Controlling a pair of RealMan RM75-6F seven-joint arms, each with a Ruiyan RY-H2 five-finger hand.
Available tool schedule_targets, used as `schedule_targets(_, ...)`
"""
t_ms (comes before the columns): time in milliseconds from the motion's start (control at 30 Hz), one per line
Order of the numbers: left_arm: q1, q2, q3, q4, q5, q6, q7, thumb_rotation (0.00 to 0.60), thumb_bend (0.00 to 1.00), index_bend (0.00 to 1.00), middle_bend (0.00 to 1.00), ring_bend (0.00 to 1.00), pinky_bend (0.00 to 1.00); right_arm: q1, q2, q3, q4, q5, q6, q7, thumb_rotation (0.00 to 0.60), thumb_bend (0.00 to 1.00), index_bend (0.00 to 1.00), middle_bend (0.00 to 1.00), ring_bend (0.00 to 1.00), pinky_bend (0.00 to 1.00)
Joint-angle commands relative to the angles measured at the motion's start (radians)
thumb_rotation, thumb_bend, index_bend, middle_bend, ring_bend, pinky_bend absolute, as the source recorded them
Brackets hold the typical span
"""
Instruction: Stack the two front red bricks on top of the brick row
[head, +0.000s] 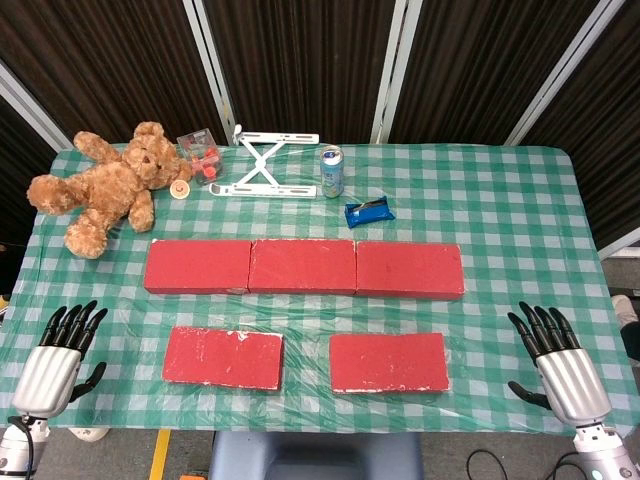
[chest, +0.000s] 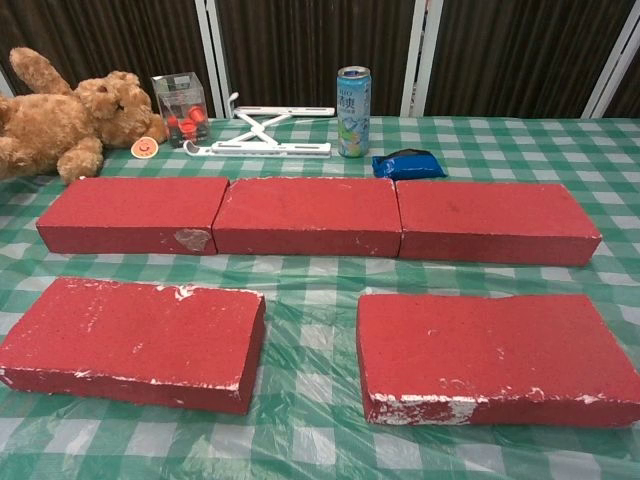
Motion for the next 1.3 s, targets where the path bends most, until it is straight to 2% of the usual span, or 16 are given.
schedule_targets(33,-0.007,0.011,0.01,-0.011,-0.001,-0.026,-0.048,0.6,0.31,0.0,0.0,0.0,0.03,-0.004,-0.013,0.007,-0.001,0.005,0.007,-0.019,0.6,0.12,0.0,0.0,0.0,0.0)
schedule_targets(167,-0.041,0.026,0.051,-0.023,0.063,-0.079,-0.128,0.6,0.28,0.0,0.0,0.0,0.03,-0.009,-0.009,0.0,-0.01,-0.015,0.022,-0.011,0.6,0.12,0.0,0.0,0.0,0.0)
schedule_targets(300,-0.135,0.092,0.123,-0.104,0.171,-0.199,-0.318,0.6,0.21,0.0,0.0,0.0,0.03,-0.018,-0.015,0.003,-0.008,-0.013,0.035,-0.02,0.6,0.12,0.0,0.0,0.0,0.0)
schedule_targets(500,-0.187,0.117,0.135,-0.193,0.229,-0.261,-0.212,0.6,0.22,0.0,0.0,0.0,0.02,-0.02,-0.009,-0.012,-0.017,-0.03,0.027,-0.02,0.6,0.12,0.0,0.0,0.0,0.0)
schedule_targets(800,-0.258,0.085,0.109,-0.243,0.188,-0.393,-0.103,0.6,0.21,0.0,0.0,0.0,0.01,-0.016,-0.002,-0.023,-0.02,-0.046,0.012,-0.012,0.6,0.12,0.0,0.0,0.0,0.0)
schedule_targets(1100,-0.341,0.05,0.053,-0.268,0.083,-0.52,-0.064,0.6,0.22,0.0,0.0,0.0,0.0,-0.009,-0.002,-0.026,-0.026,-0.04,-0.015,-0.017,0.6,0.12,0.0,0.0,0.0,0.0)
schedule_targets(1300,-0.372,0.033,0.036,-0.266,0.011,-0.581,-0.015,0.6,0.22,0.0,0.0,0.0,0.0,-0.007,0.001,-0.024,-0.03,-0.03,-0.024,-0.019,0.6,0.12,0.0,0.0,0.0,0.0)
